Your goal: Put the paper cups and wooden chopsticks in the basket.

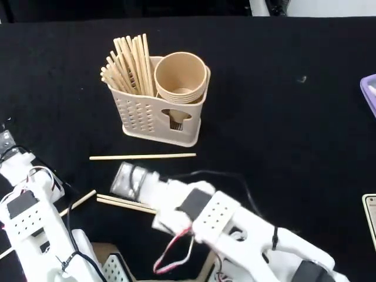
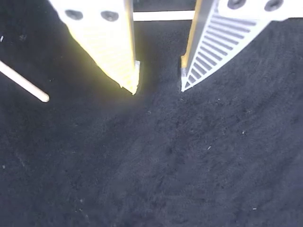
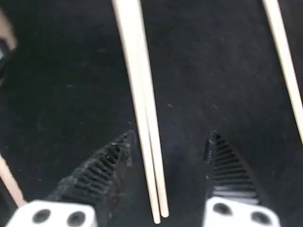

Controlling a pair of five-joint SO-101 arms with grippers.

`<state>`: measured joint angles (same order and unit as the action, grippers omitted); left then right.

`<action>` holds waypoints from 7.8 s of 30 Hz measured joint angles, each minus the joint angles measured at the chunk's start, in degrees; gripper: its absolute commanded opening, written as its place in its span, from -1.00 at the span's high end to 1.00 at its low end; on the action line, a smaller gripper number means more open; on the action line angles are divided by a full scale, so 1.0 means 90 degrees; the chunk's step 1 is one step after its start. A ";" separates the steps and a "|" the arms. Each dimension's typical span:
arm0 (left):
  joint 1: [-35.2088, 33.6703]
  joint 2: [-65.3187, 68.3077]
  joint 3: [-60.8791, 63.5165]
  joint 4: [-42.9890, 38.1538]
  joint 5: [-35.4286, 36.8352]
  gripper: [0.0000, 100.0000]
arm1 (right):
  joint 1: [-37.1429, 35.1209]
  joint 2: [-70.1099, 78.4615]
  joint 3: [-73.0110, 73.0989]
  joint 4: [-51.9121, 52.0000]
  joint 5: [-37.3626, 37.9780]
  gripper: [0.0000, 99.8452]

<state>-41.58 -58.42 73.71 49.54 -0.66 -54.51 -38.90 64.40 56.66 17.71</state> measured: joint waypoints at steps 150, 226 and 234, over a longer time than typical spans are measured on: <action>0.0674 0.0713 0.0625 0.1436 -0.8889 0.90 | 0.5421 -0.4943 0.2276 0.0567 0.0840 0.60; 0.3048 0.1368 -0.0518 -0.1553 -0.0283 0.94 | 0.7893 -0.4943 0.3077 0.0137 0.0781 0.60; 0.3155 0.3507 -0.1582 -0.1436 0.0010 0.94 | 0.7893 -0.4943 0.3106 0.0137 0.0781 0.60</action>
<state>-13.19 -26.86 59.47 36.62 -0.57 16.53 -83.38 92.35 57.89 24.75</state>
